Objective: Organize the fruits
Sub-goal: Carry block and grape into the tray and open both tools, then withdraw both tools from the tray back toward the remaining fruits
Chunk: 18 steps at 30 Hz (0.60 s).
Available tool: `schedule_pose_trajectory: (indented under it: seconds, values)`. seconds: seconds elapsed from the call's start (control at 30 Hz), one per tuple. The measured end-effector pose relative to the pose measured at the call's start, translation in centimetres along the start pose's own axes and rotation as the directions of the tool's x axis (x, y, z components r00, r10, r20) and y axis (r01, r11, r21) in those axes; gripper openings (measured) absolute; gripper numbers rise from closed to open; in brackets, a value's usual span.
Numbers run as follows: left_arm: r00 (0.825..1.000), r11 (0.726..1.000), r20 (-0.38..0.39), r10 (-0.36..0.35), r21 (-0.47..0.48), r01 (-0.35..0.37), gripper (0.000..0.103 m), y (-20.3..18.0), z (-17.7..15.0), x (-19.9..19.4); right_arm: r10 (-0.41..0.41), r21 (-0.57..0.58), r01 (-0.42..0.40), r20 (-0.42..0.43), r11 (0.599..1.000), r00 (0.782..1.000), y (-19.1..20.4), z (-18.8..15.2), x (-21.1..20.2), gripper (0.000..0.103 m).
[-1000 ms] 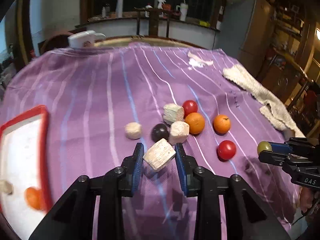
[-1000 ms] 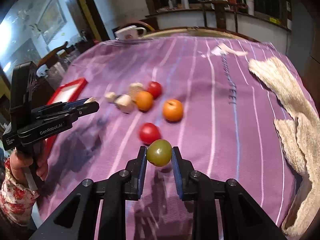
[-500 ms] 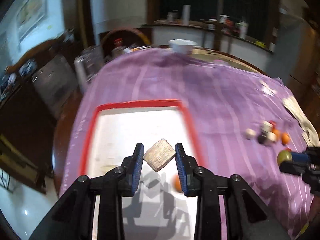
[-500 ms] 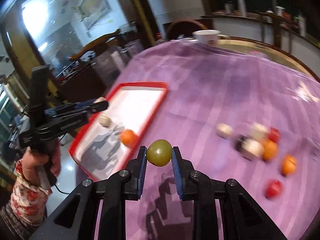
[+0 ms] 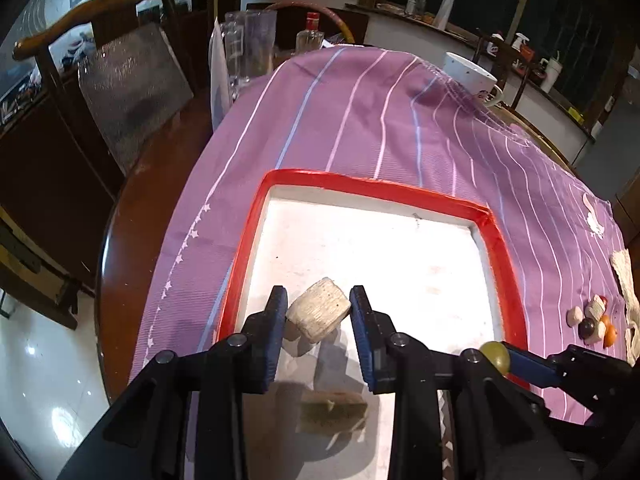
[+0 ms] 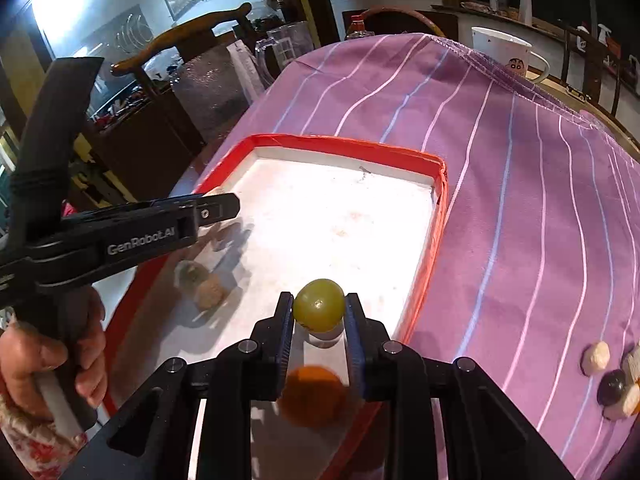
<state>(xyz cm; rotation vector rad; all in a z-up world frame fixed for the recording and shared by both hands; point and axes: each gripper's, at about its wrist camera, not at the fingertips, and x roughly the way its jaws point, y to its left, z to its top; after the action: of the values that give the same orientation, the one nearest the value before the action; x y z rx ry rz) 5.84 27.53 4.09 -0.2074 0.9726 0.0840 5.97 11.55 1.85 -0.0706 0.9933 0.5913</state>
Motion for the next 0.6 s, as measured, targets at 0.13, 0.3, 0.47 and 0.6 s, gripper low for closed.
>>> schedule_pose_trajectory:
  seconds: [0.13,0.3,0.47,0.6]
  values:
    - [0.999,0.998,-0.005,-0.047,-0.045,0.047,0.06,0.6,0.0,0.3,-0.01,-0.007,0.01,-0.003,1.0,1.0,0.2,0.1,0.5,0.029]
    - [0.998,0.997,0.021,-0.052,-0.05,0.053,0.061,0.3,-0.2,-0.8,0.021,0.011,-0.021,0.004,1.0,1.0,-0.1,0.3,-0.6,0.029]
    - [0.994,0.995,0.09,-0.061,-0.073,0.067,0.067,0.6,-1.3,-4.1,0.013,0.083,-0.021,0.091,0.996,0.996,-2.2,0.3,-4.4,0.029]
    - [0.989,0.994,0.144,-0.039,-0.097,0.054,0.072,1.3,-2.2,-5.9,-0.076,0.111,0.071,0.04,0.991,0.996,-3.6,-0.2,-3.7,0.029]
